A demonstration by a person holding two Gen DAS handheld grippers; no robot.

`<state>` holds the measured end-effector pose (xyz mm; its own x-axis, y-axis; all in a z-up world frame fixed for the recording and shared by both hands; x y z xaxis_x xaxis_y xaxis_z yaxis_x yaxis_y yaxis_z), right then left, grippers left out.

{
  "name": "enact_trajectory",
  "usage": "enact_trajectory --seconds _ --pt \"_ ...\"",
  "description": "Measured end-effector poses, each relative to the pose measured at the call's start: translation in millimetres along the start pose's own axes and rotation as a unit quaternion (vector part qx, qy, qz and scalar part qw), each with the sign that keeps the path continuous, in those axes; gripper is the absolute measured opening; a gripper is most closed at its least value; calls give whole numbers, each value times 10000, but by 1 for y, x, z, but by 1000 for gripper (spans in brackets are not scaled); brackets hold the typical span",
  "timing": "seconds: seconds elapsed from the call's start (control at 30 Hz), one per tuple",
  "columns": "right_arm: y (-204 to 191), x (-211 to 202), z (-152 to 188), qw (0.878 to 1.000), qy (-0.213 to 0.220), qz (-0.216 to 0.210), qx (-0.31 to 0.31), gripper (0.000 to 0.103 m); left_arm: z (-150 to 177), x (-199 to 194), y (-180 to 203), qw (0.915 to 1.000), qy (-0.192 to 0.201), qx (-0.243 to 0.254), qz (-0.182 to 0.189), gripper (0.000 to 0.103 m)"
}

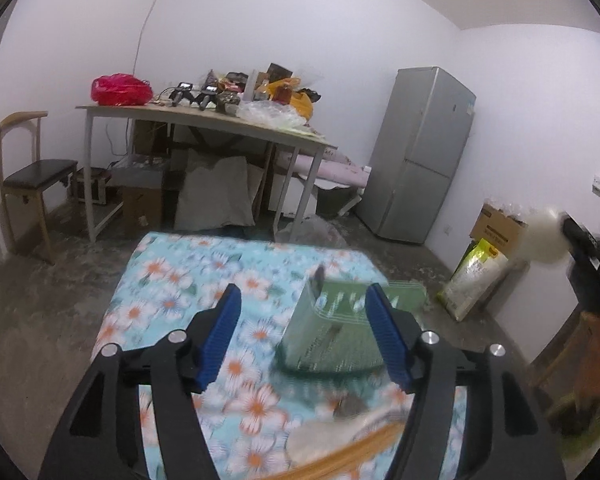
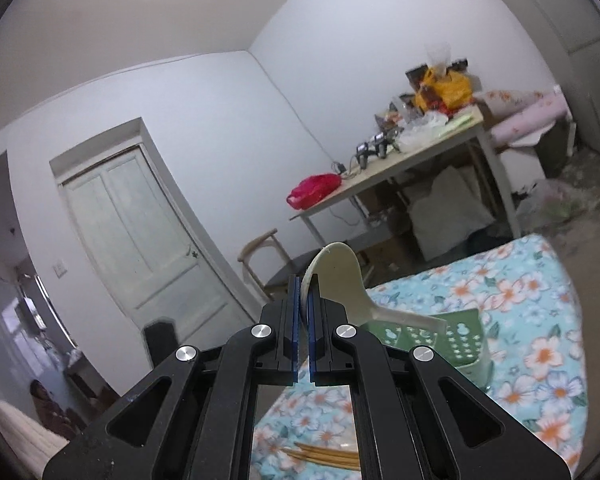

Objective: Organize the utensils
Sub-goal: 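Drop the spoon into the green holder with the left gripper while the right gripper drops the ladle in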

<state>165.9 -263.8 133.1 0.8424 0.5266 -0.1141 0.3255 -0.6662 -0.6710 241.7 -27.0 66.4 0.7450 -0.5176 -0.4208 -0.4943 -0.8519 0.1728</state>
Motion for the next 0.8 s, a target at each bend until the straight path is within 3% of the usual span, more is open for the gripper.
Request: enact_trajectory --seconds 0.33,0.57,0.67,0.8 --pt "46 37 12 9974 -381 403 462 2 79 -38 -13 9984 -353 268 -363 76" --pt "80 63 35 9908 -862 946 443 3 104 -37 -7 9984 -478 226 -210 83" --pt "93 69 48 9830 -1099 1443 270 12 111 -33 -1 9982 -553 203 -128 85" --pt "83 58 47 9816 -920 1672 -73 38 116 -29 3 9978 -604 256 -105 86"
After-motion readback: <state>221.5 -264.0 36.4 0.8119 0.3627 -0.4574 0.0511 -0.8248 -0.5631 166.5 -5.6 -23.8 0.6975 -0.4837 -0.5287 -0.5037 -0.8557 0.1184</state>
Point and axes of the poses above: each gripper's, at about its wrist camera, not at the fingertips, and x roughly the way its jaws point, y to its right, z to its underside, the point moved 9 cm from there along x, roughly the way its jaws point, and after that the axes turned 6 degrees about x, right-handed, at the moved point
